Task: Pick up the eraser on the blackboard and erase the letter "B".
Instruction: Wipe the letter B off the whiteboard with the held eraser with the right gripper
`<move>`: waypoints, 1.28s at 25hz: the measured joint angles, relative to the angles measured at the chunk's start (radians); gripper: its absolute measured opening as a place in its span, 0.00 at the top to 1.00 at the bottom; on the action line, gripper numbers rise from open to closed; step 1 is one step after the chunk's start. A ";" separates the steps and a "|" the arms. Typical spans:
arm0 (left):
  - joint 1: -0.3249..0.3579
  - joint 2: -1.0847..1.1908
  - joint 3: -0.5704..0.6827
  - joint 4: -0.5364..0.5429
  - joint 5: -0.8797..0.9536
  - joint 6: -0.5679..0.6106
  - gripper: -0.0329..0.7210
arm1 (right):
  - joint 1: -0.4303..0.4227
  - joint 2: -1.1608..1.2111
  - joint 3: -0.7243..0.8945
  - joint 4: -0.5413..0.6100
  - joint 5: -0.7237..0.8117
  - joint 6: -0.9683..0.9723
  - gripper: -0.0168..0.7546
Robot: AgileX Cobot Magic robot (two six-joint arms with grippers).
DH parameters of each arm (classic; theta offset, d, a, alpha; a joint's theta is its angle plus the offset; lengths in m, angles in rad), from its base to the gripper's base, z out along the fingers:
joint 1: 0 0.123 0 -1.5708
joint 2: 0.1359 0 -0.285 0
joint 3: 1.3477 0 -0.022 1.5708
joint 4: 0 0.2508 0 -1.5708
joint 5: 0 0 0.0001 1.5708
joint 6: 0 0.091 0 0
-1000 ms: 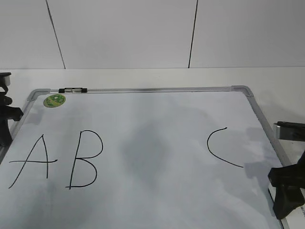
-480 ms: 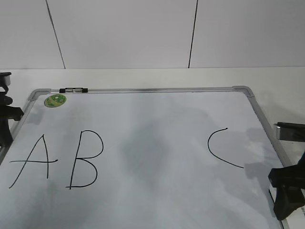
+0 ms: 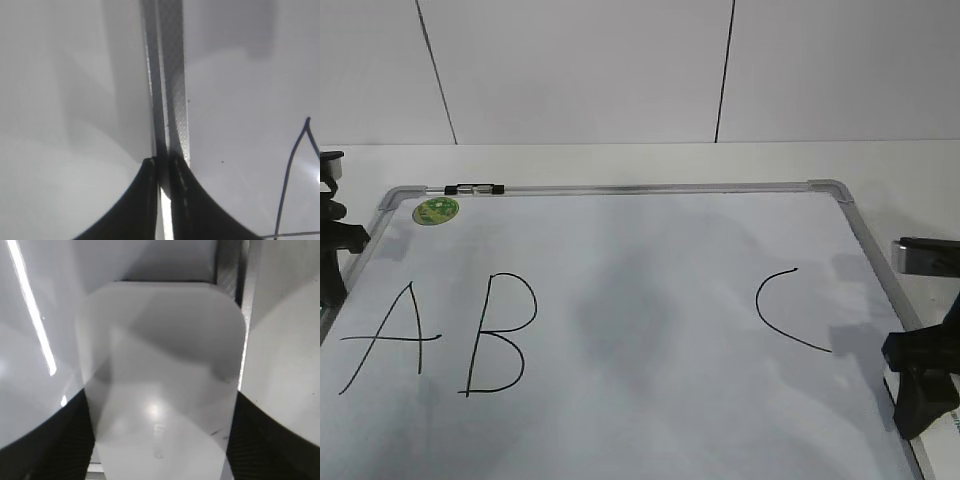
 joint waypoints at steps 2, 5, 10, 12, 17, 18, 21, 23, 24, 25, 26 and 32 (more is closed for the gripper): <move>0.000 0.000 0.000 0.000 0.000 0.000 0.93 | 0.000 0.000 -0.020 0.002 0.032 -0.020 0.26; 0.000 0.000 0.000 0.000 0.000 0.000 0.93 | 0.000 0.000 -0.063 0.006 0.108 -0.037 0.26; 0.000 0.000 0.000 0.000 0.000 0.000 0.93 | 0.000 0.000 -0.179 0.006 0.152 -0.045 0.26; 0.000 0.000 0.000 0.000 0.000 0.000 0.93 | 0.000 0.000 -0.241 0.006 0.153 -0.045 0.26; 0.000 0.000 0.000 0.000 0.000 0.000 0.93 | 0.049 0.000 -0.371 0.012 0.164 -0.034 0.26; 0.000 0.000 0.000 0.000 0.000 0.000 0.93 | 0.077 0.006 -0.400 0.012 0.167 -0.029 0.26; 0.000 0.000 0.000 0.000 0.000 0.000 0.93 | 0.174 0.047 -0.487 0.012 0.171 -0.012 0.26; 0.000 0.000 0.000 0.000 0.000 0.000 0.93 | 0.239 0.092 -0.548 0.008 0.175 -0.005 0.26; 0.000 0.000 0.000 0.000 0.000 0.000 0.93 | 0.272 0.113 -0.583 0.009 0.175 -0.005 0.26; 0.000 0.000 0.000 0.000 0.000 0.000 0.93 | 0.301 0.141 -0.618 0.009 0.177 -0.003 0.26; 0.000 0.000 0.000 0.000 0.000 0.000 0.93 | 0.323 0.171 -0.653 0.009 0.177 -0.003 0.26; 0.000 0.000 0.000 0.000 0.004 0.000 0.93 | 0.446 0.350 -0.827 -0.018 0.177 0.000 0.26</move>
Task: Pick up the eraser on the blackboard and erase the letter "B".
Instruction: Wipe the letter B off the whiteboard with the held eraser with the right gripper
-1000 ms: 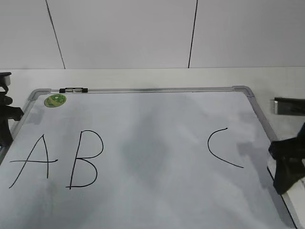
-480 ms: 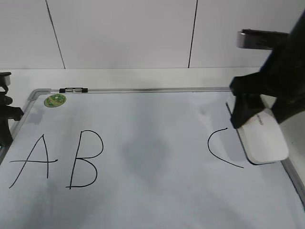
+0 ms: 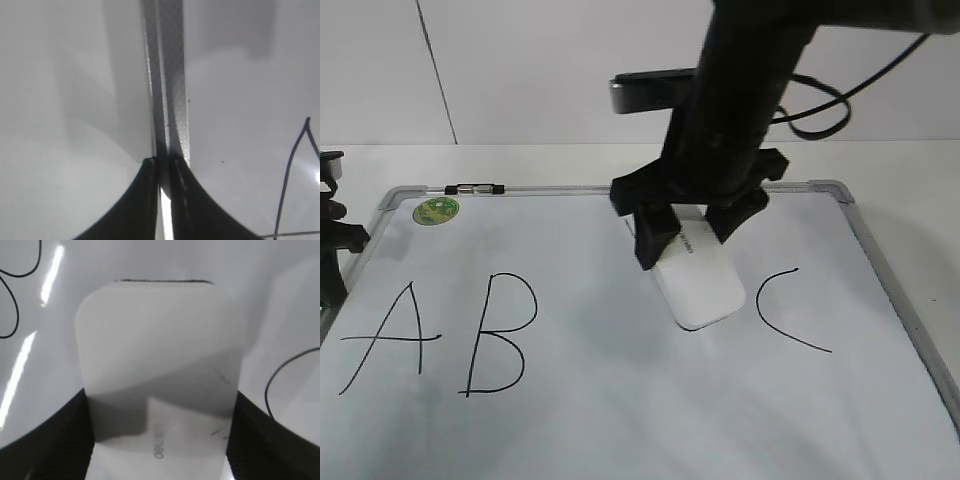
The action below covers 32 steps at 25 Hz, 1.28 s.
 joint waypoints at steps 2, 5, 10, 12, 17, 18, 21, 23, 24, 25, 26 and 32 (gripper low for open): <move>0.000 0.000 -0.002 -0.001 0.000 0.000 0.93 | 0.038 0.052 -0.044 -0.020 0.000 0.001 0.26; 0.000 0.000 -0.002 -0.001 0.002 0.000 0.93 | 0.086 0.126 -0.101 -0.037 0.000 0.002 0.26; 0.000 0.000 -0.002 -0.001 0.004 0.000 0.93 | 0.166 0.236 -0.197 -0.045 0.000 0.002 0.26; 0.000 0.000 -0.002 -0.001 0.004 0.000 0.93 | 0.197 0.273 -0.237 -0.047 0.000 0.002 0.26; 0.000 0.000 -0.004 -0.002 0.006 0.000 0.93 | 0.264 0.344 -0.307 -0.047 0.000 0.002 0.26; 0.000 0.000 -0.004 -0.002 0.006 0.000 0.93 | 0.272 0.357 -0.319 -0.047 0.000 0.002 0.26; 0.000 0.000 -0.004 -0.002 0.006 0.000 0.93 | 0.290 0.377 -0.346 -0.054 0.008 0.002 0.26; 0.000 0.000 -0.004 -0.002 0.006 0.000 0.93 | 0.298 0.381 -0.349 -0.060 0.008 0.000 0.26; 0.000 0.000 -0.004 -0.002 0.006 0.000 0.93 | 0.303 0.381 -0.349 -0.062 0.005 0.000 0.26; 0.000 0.000 -0.004 -0.002 0.006 0.000 0.93 | 0.305 0.381 -0.349 -0.062 0.004 -0.001 0.26; 0.000 0.000 -0.004 -0.002 0.006 0.000 0.93 | 0.306 0.381 -0.349 -0.062 0.001 -0.004 0.26; 0.000 0.000 -0.004 -0.002 0.007 0.000 0.93 | 0.306 0.381 -0.349 -0.062 -0.001 -0.008 0.26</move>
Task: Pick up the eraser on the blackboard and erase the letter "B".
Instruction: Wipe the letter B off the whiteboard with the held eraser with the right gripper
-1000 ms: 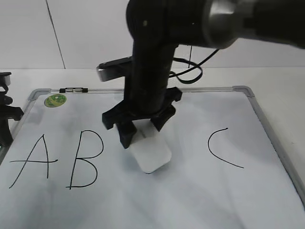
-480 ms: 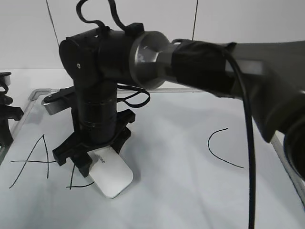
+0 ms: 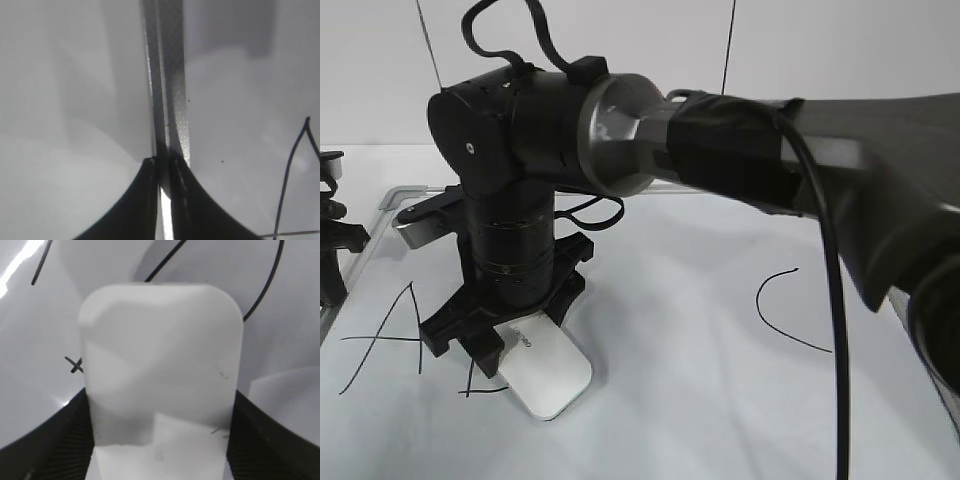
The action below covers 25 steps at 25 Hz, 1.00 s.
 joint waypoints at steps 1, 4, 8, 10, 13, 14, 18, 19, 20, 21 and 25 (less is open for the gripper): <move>0.000 0.000 0.000 0.000 0.000 0.000 0.93 | 0.001 0.000 0.000 0.000 0.000 0.000 0.26; 0.000 0.000 0.000 0.000 0.000 0.000 0.93 | 0.001 0.000 0.000 0.000 0.000 0.000 0.26; 0.000 0.000 0.000 0.000 0.000 0.000 0.93 | 0.001 0.000 0.000 0.000 0.000 0.000 0.22; 0.000 0.000 0.000 0.000 0.000 0.000 0.93 | 0.001 0.003 0.000 0.000 0.000 0.000 0.16; 0.000 0.000 0.000 0.000 0.000 0.000 0.93 | 0.001 0.003 -0.002 -0.006 0.000 0.000 0.12; 0.000 0.000 0.000 0.000 0.000 0.000 0.93 | 0.001 0.005 -0.005 -0.006 0.002 0.000 0.12; 0.000 0.000 0.000 0.000 0.000 0.000 0.93 | 0.001 0.005 -0.023 -0.008 0.002 0.000 0.12; 0.000 0.000 0.000 0.000 0.000 0.000 0.93 | 0.001 0.005 -0.025 -0.008 0.002 0.000 0.12; 0.000 0.000 0.000 0.000 0.000 0.000 0.93 | 0.001 0.005 -0.025 -0.008 0.002 0.000 0.12; 0.000 0.000 0.000 0.000 0.000 0.000 0.93 | 0.001 0.005 -0.025 -0.008 0.002 0.000 0.12; 0.000 0.000 0.000 0.000 0.000 0.000 0.93 | 0.001 0.005 -0.027 -0.010 0.002 0.000 0.13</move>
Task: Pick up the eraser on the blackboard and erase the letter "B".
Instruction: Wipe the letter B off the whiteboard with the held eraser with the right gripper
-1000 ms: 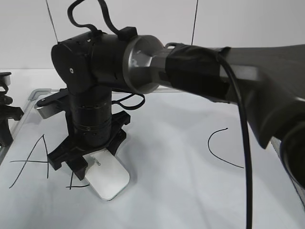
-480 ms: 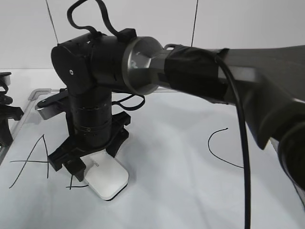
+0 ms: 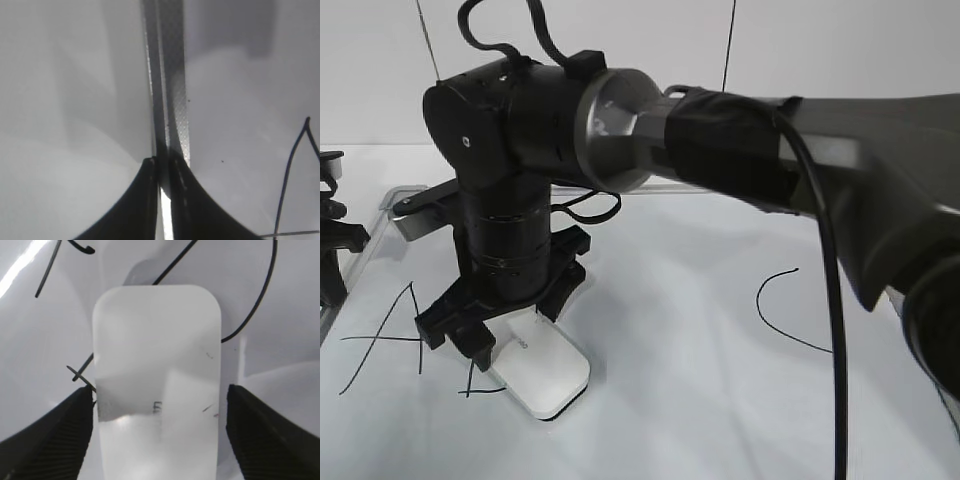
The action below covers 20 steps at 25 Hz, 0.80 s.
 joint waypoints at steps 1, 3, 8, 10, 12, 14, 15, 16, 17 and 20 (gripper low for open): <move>0.000 0.000 0.000 0.000 0.000 0.000 0.93 | 0.000 0.000 0.000 0.000 0.000 0.000 0.13; 0.000 0.000 0.000 0.000 0.000 0.000 0.93 | 0.000 0.000 0.000 0.000 0.000 0.000 0.13; 0.000 0.000 0.000 0.000 0.000 0.000 0.93 | 0.000 0.000 0.000 0.000 0.000 0.000 0.14; 0.000 0.000 0.000 0.000 0.000 0.000 0.93 | 0.000 0.000 0.000 0.000 0.000 0.000 0.14; 0.000 0.000 0.000 0.000 0.000 0.000 0.93 | 0.000 0.000 0.000 0.000 0.000 0.000 0.14; 0.000 0.000 0.000 0.000 0.000 0.000 0.93 | 0.000 0.000 0.000 0.000 0.000 0.000 0.14; 0.000 0.000 0.000 0.000 0.000 0.000 0.93 | 0.000 0.000 0.000 0.000 0.000 0.000 0.14; 0.000 0.000 0.000 0.000 0.000 0.000 0.93 | 0.000 0.000 0.000 0.000 0.000 0.000 0.14; 0.000 0.000 0.000 0.000 0.000 0.000 0.93 | 0.000 0.000 0.000 0.000 0.000 0.000 0.14; 0.000 0.000 0.000 0.000 0.002 0.000 0.93 | 0.000 0.000 0.000 0.000 0.000 0.000 0.14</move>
